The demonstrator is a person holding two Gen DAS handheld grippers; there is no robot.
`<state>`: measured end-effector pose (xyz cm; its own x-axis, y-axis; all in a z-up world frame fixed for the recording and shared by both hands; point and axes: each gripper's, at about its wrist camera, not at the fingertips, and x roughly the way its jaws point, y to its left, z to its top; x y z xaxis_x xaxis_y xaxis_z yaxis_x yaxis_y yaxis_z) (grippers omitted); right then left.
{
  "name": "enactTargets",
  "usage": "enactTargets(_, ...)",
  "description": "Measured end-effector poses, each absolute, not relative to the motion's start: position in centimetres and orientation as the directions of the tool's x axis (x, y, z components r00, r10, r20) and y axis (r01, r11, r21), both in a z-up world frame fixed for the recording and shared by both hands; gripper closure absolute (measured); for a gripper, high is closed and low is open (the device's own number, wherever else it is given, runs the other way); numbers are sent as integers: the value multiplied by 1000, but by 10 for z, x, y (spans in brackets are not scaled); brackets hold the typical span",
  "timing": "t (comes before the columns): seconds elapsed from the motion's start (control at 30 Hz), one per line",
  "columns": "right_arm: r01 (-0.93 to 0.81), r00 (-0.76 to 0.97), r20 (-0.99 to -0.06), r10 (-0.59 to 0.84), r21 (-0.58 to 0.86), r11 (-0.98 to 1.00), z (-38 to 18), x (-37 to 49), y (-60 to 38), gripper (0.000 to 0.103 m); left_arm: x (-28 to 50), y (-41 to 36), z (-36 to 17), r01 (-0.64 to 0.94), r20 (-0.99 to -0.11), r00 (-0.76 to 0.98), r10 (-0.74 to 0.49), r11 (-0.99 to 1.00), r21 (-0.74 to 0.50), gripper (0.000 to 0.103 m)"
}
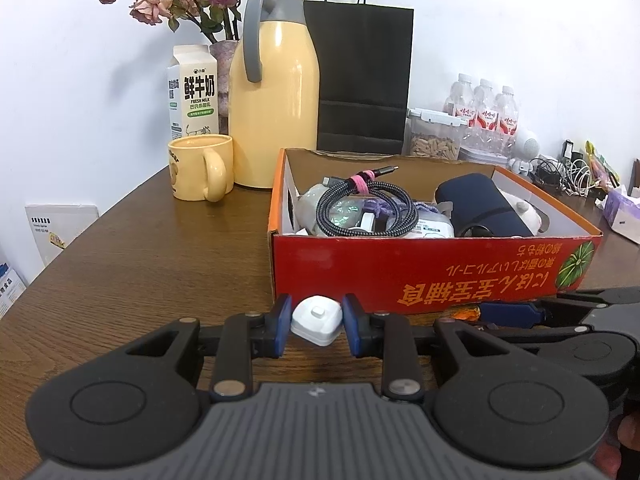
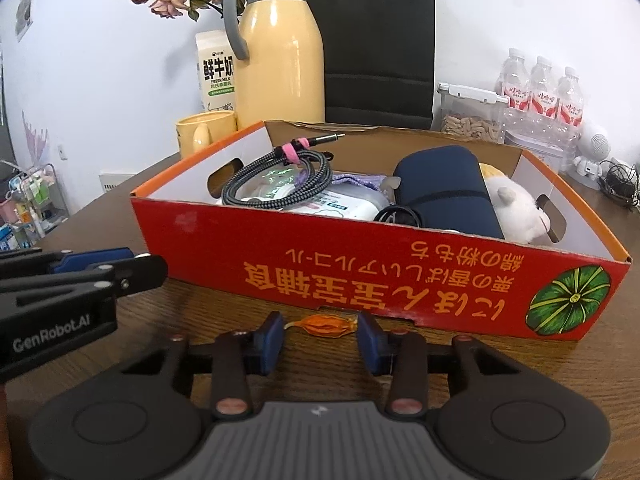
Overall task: Organize objects
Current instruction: 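Grasp the small orange clip with the right tool while the left tool holds the plug, then carry the white plug and orange clip into the box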
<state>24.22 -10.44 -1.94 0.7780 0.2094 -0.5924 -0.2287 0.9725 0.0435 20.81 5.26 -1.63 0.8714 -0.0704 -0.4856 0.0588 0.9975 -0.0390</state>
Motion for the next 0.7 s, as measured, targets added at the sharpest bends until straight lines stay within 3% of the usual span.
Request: enactTargets(0.7,-286,868,-411,277,40,957,19,208,-121,64,196,45,17,67,-402,911,-91,995,-73,75)
